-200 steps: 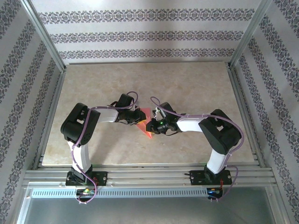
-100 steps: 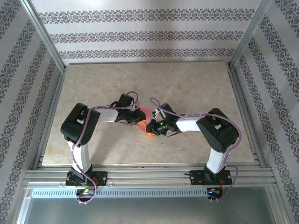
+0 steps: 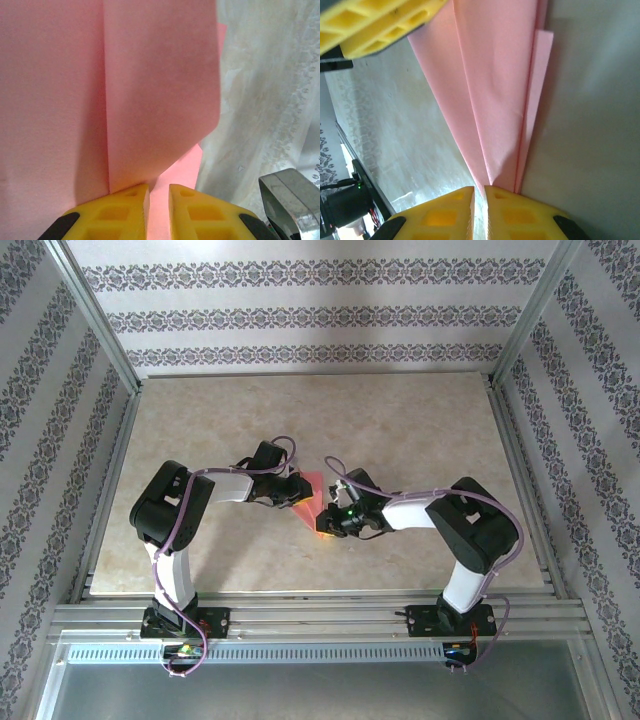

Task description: Fold a paper plane with a square sheet of paper (pick it up from the middle)

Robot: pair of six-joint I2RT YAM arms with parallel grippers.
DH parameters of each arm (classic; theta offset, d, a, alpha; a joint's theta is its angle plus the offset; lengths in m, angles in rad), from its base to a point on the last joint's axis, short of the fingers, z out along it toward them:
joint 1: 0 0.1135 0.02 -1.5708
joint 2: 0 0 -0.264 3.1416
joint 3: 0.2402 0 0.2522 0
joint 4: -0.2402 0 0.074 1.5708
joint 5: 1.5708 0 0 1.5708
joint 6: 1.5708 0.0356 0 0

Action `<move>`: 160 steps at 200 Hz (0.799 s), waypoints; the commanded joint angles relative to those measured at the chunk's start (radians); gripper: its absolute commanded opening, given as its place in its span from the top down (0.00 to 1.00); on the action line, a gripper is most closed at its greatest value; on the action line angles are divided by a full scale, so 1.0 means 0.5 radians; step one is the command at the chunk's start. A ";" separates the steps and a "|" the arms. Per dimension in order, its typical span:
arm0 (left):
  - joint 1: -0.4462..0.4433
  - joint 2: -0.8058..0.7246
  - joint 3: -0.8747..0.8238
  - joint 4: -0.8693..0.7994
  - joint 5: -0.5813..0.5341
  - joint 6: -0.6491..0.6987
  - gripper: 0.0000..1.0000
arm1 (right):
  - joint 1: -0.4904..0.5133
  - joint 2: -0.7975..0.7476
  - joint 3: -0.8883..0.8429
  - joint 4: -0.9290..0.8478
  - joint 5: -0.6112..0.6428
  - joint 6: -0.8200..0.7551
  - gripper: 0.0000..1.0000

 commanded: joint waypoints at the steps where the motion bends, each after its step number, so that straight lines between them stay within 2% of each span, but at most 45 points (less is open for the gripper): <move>1: -0.011 0.116 -0.079 -0.330 -0.213 0.041 0.80 | 0.057 -0.054 -0.110 -0.236 -0.052 -0.017 0.83; 36: -0.013 0.110 -0.078 -0.327 -0.204 0.044 0.80 | 0.024 -0.247 -0.159 -0.268 -0.004 -0.088 0.83; 73: -0.013 0.107 -0.068 -0.333 -0.194 0.059 0.80 | -0.049 -0.462 0.012 -0.294 0.153 -0.220 0.80; 108: -0.012 0.116 -0.065 -0.331 -0.188 0.061 0.80 | -0.060 -0.225 0.240 -0.288 0.145 -0.279 0.82; 160: -0.011 0.114 -0.063 -0.331 -0.175 0.058 0.80 | -0.003 0.011 0.366 -0.291 0.163 -0.288 0.87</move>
